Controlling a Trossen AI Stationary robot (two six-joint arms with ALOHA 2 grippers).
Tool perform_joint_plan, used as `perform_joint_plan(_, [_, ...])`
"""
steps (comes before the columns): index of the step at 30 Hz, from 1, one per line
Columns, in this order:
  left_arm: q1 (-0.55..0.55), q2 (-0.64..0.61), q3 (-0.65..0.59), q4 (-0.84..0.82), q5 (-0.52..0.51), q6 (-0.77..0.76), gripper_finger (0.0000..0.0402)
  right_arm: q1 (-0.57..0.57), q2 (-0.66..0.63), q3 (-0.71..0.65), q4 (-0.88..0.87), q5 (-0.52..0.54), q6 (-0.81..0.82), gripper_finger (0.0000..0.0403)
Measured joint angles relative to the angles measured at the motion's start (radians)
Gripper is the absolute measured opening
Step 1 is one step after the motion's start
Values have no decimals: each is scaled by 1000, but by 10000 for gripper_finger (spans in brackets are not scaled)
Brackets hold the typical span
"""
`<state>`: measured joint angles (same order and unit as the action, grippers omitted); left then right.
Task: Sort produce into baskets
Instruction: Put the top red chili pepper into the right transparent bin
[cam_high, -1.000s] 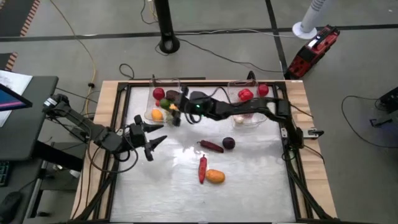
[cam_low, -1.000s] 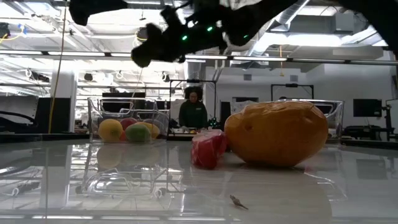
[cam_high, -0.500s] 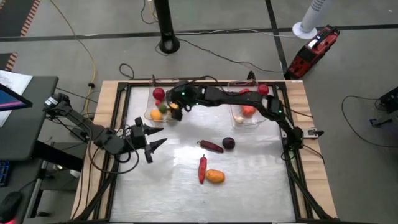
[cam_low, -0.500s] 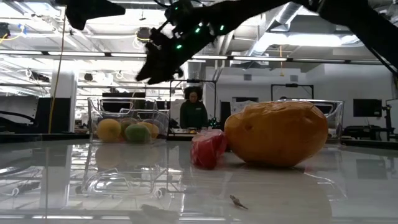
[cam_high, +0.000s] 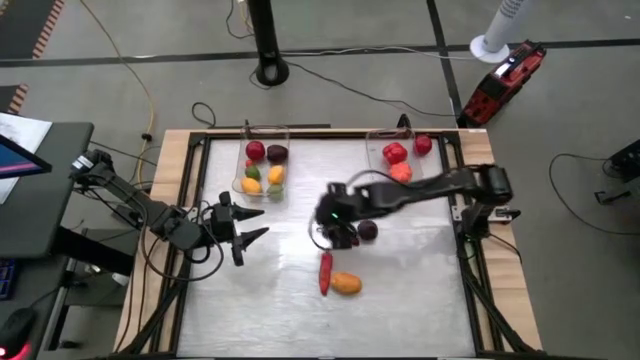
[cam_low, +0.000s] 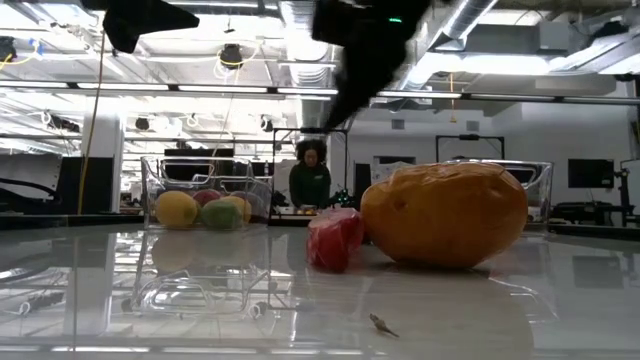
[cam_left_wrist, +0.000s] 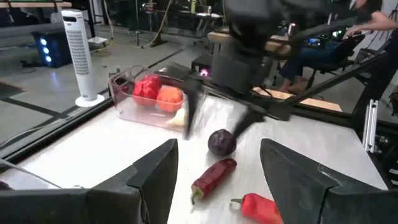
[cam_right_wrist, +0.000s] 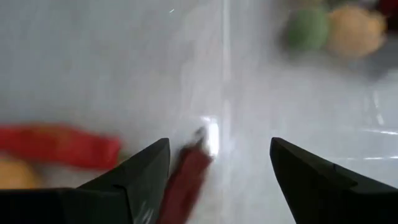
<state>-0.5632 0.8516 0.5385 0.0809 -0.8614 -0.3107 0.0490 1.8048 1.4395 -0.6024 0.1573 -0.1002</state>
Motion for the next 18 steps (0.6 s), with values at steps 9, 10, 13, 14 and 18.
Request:
perform_joint_plan(9, [16,0,0,-1,-29,-8,214,34,-128,-353,214,-5,170,315])
perform_joint_plan(10, [16,0,0,-1,-29,-9,214,33,-112,-368,221,-10,180,321])
perform_joint_plan(13, [16,0,0,-4,-29,-9,214,27,-71,-376,217,-20,191,341])
perform_joint_plan(14, [16,0,0,-4,-29,-9,214,27,-55,-375,221,-19,193,347])
perform_joint_plan(18, [16,0,0,-20,-29,-10,214,22,-4,-375,242,1,201,358])
